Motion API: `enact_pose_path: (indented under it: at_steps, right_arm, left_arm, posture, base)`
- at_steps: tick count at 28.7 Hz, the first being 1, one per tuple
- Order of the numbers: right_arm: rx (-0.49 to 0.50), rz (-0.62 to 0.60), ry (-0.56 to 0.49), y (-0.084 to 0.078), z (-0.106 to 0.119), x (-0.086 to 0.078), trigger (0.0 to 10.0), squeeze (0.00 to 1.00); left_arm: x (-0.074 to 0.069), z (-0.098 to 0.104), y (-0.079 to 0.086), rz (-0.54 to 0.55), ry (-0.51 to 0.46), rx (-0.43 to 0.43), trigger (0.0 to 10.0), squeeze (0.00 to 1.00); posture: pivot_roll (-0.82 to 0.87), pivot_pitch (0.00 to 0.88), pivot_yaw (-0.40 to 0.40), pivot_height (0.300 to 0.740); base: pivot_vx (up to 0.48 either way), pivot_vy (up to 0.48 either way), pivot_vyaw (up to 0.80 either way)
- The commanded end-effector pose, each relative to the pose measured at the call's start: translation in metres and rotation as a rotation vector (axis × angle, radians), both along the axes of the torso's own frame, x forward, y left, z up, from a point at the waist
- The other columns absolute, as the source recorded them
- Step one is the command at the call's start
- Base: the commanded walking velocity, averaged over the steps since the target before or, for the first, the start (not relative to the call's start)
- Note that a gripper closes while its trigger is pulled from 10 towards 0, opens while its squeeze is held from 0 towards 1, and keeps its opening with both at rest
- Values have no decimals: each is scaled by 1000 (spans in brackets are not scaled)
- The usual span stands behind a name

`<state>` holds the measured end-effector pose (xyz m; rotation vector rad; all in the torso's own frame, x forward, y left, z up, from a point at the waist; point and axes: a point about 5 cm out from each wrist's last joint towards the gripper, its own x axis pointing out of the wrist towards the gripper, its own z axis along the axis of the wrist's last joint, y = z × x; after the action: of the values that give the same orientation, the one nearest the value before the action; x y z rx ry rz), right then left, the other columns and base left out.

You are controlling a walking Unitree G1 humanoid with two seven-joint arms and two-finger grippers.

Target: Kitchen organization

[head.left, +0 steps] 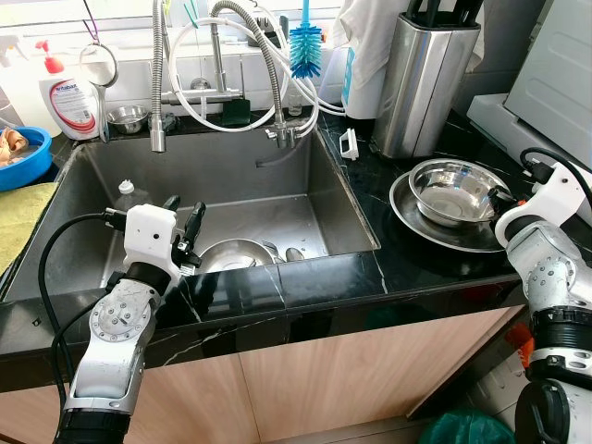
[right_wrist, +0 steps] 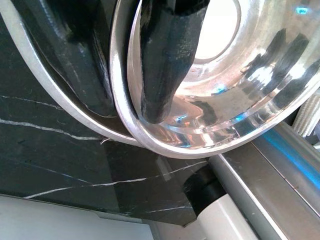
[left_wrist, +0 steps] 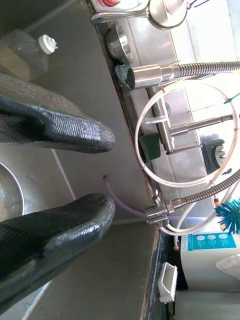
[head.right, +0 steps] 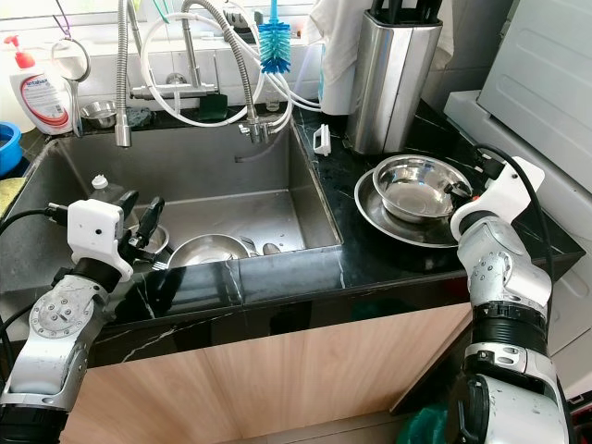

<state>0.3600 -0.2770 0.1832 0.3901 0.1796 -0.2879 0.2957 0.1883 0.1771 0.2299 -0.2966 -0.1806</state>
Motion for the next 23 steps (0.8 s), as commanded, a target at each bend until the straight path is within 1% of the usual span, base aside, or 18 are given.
enact_pose_path:
  at_steps: [1, 6, 8, 10, 11, 12, 13, 15, 17, 18, 19, 21, 22, 23]
  right_arm:
    - [-12, 9, -17, 3, 9, 4, 0, 0]
    - [6, -13, -71, 2, 14, 4, 0, 0]
    - [20, -19, -131, 2, 21, 4, 0, 0]
    - [53, -20, -266, 3, 39, 3, 0, 0]
    - [59, -15, -293, 4, 43, 3, 0, 0]
    - [69, -7, -341, 6, 49, 2, 0, 0]
    - [71, -7, -352, 7, 50, 2, 0, 0]
    - [125, 1, -405, 11, 54, 1, 0, 0]
    - [131, 1, -412, 12, 54, 1, 0, 0]
    - [138, 10, -434, 14, 56, 1, 3608, 0]
    - [142, 47, -466, 19, 59, 0, 10000, 0]
    - [139, 104, -507, 27, 61, 0, 10000, 0]
    - [119, 154, -507, 36, 54, 0, 10000, 0]
    - [113, 170, -507, 39, 51, -1, 10000, 0]
  left_arm:
    - [3, 3, -2, -5, -6, 10, 10000, 0]
    - [4, 5, -3, -4, -12, 7, 10000, 0]
    - [4, 5, -3, -4, -13, 6, 10000, 0]
    - [4, 5, -2, -2, -15, 6, 10000, 0]
    - [4, 5, -2, -2, -15, 6, 10000, 0]
    - [4, 5, -2, -2, -15, 6, 10000, 0]
    - [4, 5, -2, -1, -15, 6, 10000, 0]
    - [4, 5, -3, -3, -18, 5, 10000, 0]
    - [4, 5, -3, -3, -18, 5, 10000, 0]
    - [4, 6, -3, -3, -19, 4, 10000, 0]
    - [4, 6, -4, -3, -20, 1, 10000, 0]
    - [4, 6, -5, -4, -21, -2, 10000, 0]
    - [5, 7, -6, -6, -22, -9, 10000, 0]
    - [5, 7, -7, -7, -22, -12, 10000, 0]
  posture:
    - [62, 0, -25, 740]
    - [66, 0, -26, 740]
    - [68, 0, -25, 740]
    - [68, 0, -25, 740]
    - [68, 0, -25, 740]
    - [67, 0, -24, 740]
    - [67, 0, -24, 740]
    - [70, 0, -26, 740]
    - [70, 0, -26, 740]
    - [70, 0, -26, 740]
    - [71, 0, -27, 740]
    - [70, 0, -27, 740]
    - [77, 0, -29, 740]
    - [77, 0, -29, 740]
  base:
    - [0, 0, 0]
    - [0, 0, 0]
    - [0, 0, 0]
    - [0, 0, 0]
    - [0, 0, 0]
    - [0, 0, 0]
    - [0, 0, 0]
    - [0, 0, 0]
    - [0, 0, 0]
    - [0, 0, 0]
    - [0, 0, 0]
    - [0, 0, 0]
    - [0, 0, 0]
    - [0, 0, 0]
